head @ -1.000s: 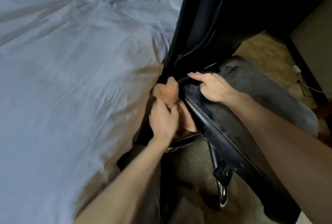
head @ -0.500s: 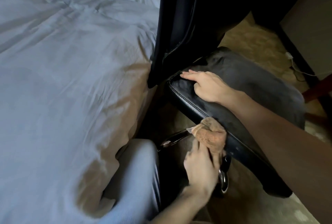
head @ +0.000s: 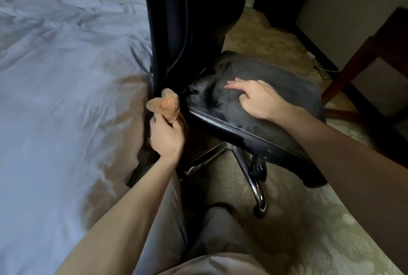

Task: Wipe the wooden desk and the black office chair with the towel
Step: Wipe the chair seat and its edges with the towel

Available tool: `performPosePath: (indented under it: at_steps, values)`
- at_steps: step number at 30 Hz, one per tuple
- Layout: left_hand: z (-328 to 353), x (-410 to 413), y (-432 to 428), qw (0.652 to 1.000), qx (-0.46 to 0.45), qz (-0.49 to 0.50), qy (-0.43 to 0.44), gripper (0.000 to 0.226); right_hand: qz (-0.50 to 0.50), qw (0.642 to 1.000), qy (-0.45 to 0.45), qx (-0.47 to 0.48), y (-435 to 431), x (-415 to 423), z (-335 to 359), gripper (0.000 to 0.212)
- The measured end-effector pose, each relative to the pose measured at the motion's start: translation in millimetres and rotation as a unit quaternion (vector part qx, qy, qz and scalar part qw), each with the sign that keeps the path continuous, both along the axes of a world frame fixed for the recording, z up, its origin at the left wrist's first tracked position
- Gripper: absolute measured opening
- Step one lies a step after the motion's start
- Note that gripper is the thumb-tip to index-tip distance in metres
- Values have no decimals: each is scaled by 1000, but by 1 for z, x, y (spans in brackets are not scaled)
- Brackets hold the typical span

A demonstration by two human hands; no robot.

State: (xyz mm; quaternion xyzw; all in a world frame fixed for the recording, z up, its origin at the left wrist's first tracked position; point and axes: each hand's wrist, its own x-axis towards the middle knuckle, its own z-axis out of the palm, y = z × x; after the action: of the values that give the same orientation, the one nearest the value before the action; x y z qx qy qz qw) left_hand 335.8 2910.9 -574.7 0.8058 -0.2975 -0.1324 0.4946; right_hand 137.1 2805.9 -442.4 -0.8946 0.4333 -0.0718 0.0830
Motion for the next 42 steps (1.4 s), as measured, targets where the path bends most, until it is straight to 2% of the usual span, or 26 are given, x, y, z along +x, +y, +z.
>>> performPosePath:
  at_steps: [3,5,8,10,14,16,18,20,22,24,25,27,30,32,35,37,39,42]
  values:
    - [-15,-36,0,998,43,-37,-21,37,-11,1000,1,-9,18,-24,3,69]
    - [-22,-80,13,998,32,-51,-16,34,-24,1000,-2,-10,27,-40,1,68]
    - [-21,-143,38,990,-8,-129,-54,31,-50,999,-6,11,34,-55,-7,67]
    - [-14,-175,49,973,-3,-215,-78,29,-63,998,-11,16,45,-60,-13,66]
    - [13,-206,64,913,43,-388,-115,34,-89,995,-33,-6,73,-80,-18,62]
    - [16,-200,67,911,48,-404,-64,31,-118,989,-81,-30,89,-96,-18,59]
    - [17,-181,67,919,17,-392,36,25,-166,969,-169,-62,107,-109,-19,53]
    - [24,-159,66,922,-50,-355,148,42,-215,937,-258,-96,124,-116,-26,45]
    - [32,-143,62,907,-131,-327,231,52,-220,923,-300,-96,139,-110,-37,47]
    - [50,-133,53,872,-177,-343,302,39,-181,935,-298,-59,151,-93,-54,60]
    - [60,-129,48,844,-174,-370,348,38,-166,943,-286,-45,154,-84,-63,69]
    - [75,-116,37,768,-120,-455,435,58,-175,941,-286,-43,156,-68,-80,84]
    - [72,-90,22,692,-37,-537,481,94,-231,909,-338,-79,148,-64,-98,93]
    - [56,-81,14,688,-3,-531,495,101,-235,916,-292,-144,145,-66,-111,97]
    - [18,-78,7,767,17,-414,490,75,-188,924,-174,-285,146,-70,-125,91]
    - [-11,-80,8,801,47,-328,498,68,-163,930,-104,-312,142,-73,-129,89]
    - [-28,-86,12,781,50,-306,543,75,-154,937,-49,-310,137,-70,-129,89]
    - [-28,-99,3,733,-16,-305,607,86,-175,941,10,-291,131,-59,-137,91]
